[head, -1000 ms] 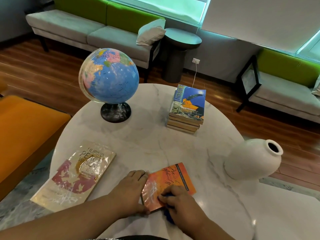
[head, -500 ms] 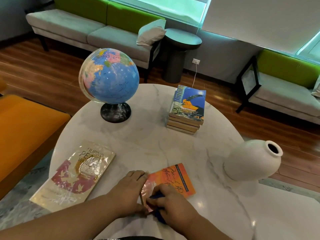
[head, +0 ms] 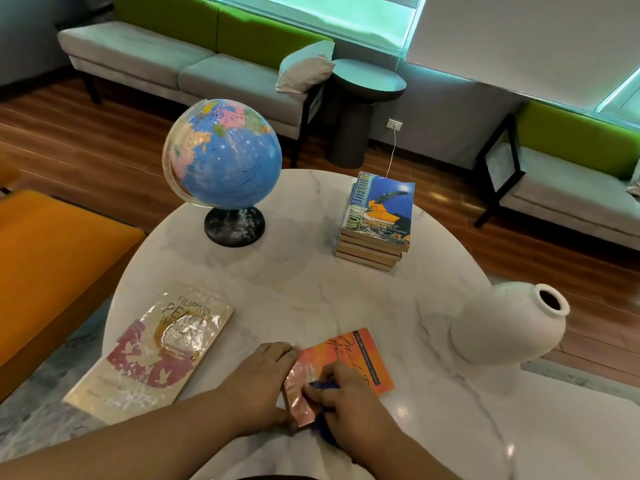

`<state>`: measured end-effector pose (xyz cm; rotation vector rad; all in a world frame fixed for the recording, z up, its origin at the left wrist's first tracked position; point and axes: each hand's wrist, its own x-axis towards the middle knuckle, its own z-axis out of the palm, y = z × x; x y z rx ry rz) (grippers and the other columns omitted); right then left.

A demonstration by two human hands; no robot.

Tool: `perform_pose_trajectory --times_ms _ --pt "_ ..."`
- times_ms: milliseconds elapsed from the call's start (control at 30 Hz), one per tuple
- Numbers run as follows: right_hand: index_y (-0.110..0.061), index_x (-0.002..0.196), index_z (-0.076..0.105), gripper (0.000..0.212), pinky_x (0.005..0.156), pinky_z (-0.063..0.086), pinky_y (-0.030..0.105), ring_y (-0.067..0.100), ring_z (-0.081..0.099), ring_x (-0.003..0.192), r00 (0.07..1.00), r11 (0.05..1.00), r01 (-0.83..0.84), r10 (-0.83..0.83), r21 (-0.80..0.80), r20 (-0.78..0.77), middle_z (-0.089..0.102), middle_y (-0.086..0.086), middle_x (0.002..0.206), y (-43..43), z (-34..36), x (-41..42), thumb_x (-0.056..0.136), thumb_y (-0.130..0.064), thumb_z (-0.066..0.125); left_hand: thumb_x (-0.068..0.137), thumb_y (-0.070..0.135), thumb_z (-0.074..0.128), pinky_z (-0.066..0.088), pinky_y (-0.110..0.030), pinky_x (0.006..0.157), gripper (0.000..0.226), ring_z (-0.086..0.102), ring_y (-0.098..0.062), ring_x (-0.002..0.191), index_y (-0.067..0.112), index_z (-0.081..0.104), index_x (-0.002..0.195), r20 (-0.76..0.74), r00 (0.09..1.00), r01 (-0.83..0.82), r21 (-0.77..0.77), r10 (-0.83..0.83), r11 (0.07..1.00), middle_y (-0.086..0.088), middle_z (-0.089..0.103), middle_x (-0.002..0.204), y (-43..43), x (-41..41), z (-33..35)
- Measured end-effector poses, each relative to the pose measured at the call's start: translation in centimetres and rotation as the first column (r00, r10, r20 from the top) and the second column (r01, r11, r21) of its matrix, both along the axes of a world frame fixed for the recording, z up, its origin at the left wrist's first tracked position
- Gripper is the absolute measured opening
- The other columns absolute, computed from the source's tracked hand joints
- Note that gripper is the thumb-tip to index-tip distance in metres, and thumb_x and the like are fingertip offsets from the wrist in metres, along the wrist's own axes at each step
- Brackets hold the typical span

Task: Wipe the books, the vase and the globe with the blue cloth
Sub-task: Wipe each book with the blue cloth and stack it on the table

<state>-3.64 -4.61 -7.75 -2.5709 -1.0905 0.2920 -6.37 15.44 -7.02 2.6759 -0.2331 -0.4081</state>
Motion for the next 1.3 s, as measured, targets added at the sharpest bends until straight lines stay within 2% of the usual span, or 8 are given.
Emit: perform_pose_trajectory --times_ms 167,333,500,633,800,1000,1167,1300 --pt "-0.034 0.116 0.061 0.030 0.088 0.044 0.022 0.015 0.049 0.107 0.972 0.999 -0.006 0.017 0.047 -0.236 0.046 -0.001 0.124 0.5 0.7 0.1 0.092 -0.018 0.052 0.068 0.064 0.069 0.015 -0.023 0.115 0.109 0.017 -0.015 0.141 0.020 0.015 0.152 0.020 1.000 0.001 0.006 -0.002 1.000 0.004 0.020 0.154 0.0 0.1 0.0" --pt "-0.033 0.112 0.060 0.032 0.082 0.044 0.015 0.010 0.054 0.096 0.992 0.998 0.053 -0.049 0.036 -0.114 0.049 -0.006 0.115 0.2 0.6 0.5 0.092 -0.055 0.046 0.067 0.063 0.071 0.014 -0.022 0.114 0.111 0.015 -0.014 0.141 0.021 0.013 0.152 0.007 1.000 -0.012 0.001 0.012 1.000 0.005 0.019 0.154 -0.1 0.0 0.0" --pt "-0.028 0.103 0.057 0.037 0.070 0.044 0.012 0.004 0.055 0.086 0.993 0.995 0.078 -0.072 0.063 -0.095 0.052 -0.008 0.106 -0.2 0.6 1.1 0.083 -0.060 0.056 0.068 0.062 0.070 0.015 -0.023 0.115 0.110 0.016 -0.014 0.141 0.022 0.013 0.152 0.008 1.000 -0.011 0.001 0.011 1.000 0.005 0.019 0.154 0.0 0.0 -0.1" --pt "-0.024 0.090 0.054 0.014 0.071 0.048 0.028 0.012 0.057 0.079 0.981 0.980 0.193 -0.191 0.057 -0.046 0.056 0.003 0.096 0.0 0.5 1.0 0.090 -0.036 0.062 0.067 0.061 0.072 0.014 -0.022 0.114 0.110 0.016 -0.014 0.141 0.021 0.014 0.152 0.005 1.000 -0.008 -0.002 0.008 1.000 0.005 0.019 0.154 -0.1 0.0 0.0" --pt "-0.031 0.117 0.061 0.025 0.079 0.034 0.006 0.004 0.049 0.101 0.997 1.000 0.030 -0.030 0.007 -0.070 0.049 -0.011 0.117 -1.5 -0.4 1.7 0.095 -0.025 0.053 0.066 0.062 0.071 0.017 -0.022 0.113 0.109 0.018 -0.014 0.140 0.023 0.016 0.151 0.022 1.000 -0.015 -0.010 0.015 1.000 0.006 0.021 0.153 -0.1 0.0 -0.2" --pt "-0.015 0.097 0.053 0.007 0.054 0.047 0.017 0.007 0.059 0.065 0.945 0.945 0.325 -0.325 0.025 0.017 0.060 0.001 0.085 -2.1 -0.2 3.4 0.093 -0.020 0.057 0.064 0.061 0.071 0.017 -0.023 0.114 0.110 0.019 -0.014 0.139 0.022 0.016 0.152 0.018 1.000 -0.010 0.002 0.010 1.000 0.005 0.021 0.153 0.0 0.0 -0.4" --pt "-0.024 0.119 0.059 0.058 0.076 0.038 0.001 -0.005 0.052 0.091 1.000 0.999 -0.023 0.024 -0.034 0.006 0.048 -0.017 0.110 -1.9 -0.7 2.1 0.082 -0.066 0.046 0.064 0.062 0.071 0.016 -0.022 0.114 0.110 0.019 -0.014 0.139 0.021 0.017 0.152 0.022 1.000 -0.008 0.007 0.008 1.000 0.005 0.021 0.153 -0.1 0.1 -0.5" --pt "-0.019 0.109 0.060 0.017 0.063 0.041 0.004 -0.006 0.056 0.077 0.955 0.954 0.297 -0.296 -0.027 0.025 0.055 -0.006 0.102 -2.2 0.1 4.6 0.093 -0.020 0.056 0.063 0.059 0.072 0.017 -0.022 0.113 0.110 0.021 -0.015 0.139 0.019 0.019 0.151 0.024 1.000 -0.015 -0.005 0.015 1.000 0.003 0.023 0.153 -0.1 0.1 -0.6"
